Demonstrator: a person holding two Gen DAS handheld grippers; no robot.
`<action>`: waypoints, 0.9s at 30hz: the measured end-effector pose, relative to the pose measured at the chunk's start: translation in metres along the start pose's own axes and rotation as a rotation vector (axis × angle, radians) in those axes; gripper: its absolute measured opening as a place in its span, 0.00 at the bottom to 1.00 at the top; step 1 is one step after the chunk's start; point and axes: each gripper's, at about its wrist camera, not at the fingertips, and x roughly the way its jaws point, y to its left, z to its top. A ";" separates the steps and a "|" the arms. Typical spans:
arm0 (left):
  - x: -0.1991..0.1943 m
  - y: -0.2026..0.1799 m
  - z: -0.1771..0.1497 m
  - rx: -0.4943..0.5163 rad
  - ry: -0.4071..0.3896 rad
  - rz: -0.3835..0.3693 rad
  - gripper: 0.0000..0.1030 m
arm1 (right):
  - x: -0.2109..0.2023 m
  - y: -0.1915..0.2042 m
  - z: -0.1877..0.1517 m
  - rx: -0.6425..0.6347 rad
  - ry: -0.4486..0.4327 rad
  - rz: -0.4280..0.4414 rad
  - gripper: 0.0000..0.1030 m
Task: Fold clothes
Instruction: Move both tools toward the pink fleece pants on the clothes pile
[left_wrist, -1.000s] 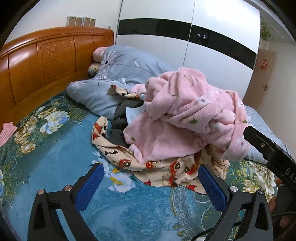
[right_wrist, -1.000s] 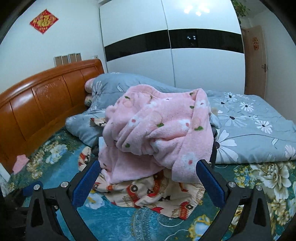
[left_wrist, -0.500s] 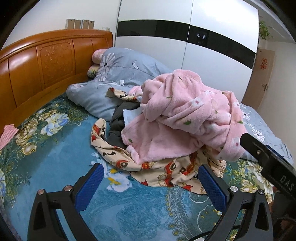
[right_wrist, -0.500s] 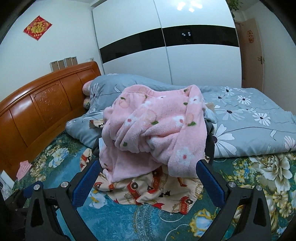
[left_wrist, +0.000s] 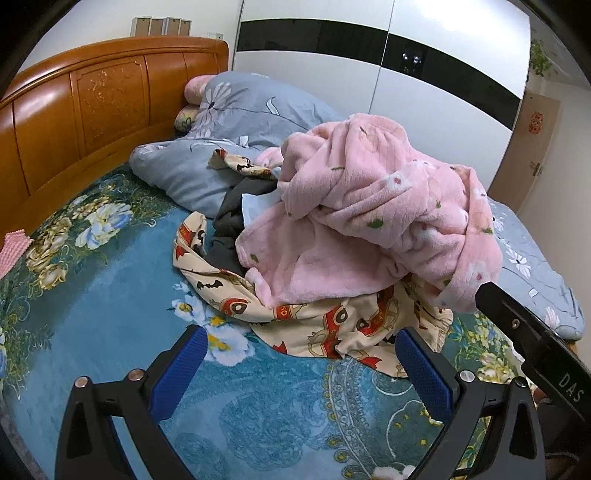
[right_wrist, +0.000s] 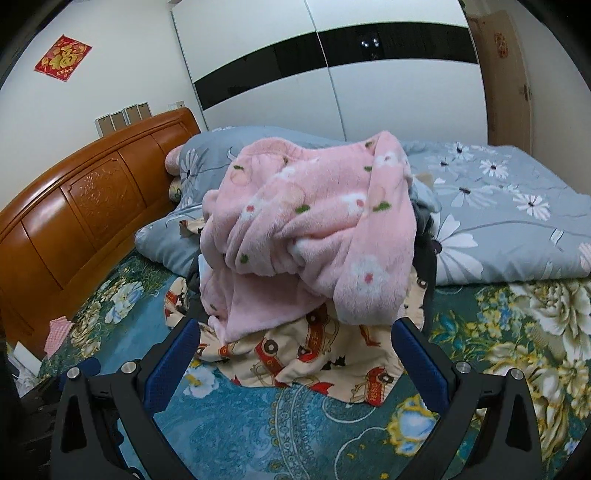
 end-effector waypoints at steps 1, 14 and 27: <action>0.001 -0.001 0.001 0.003 0.003 -0.002 1.00 | 0.001 -0.001 0.000 0.003 0.004 0.002 1.00; 0.020 -0.008 0.002 0.002 0.073 -0.017 1.00 | 0.014 0.001 0.000 -0.030 0.048 0.007 1.00; 0.028 -0.005 0.008 0.012 0.086 -0.046 1.00 | 0.024 0.001 0.017 -0.034 0.079 -0.007 1.00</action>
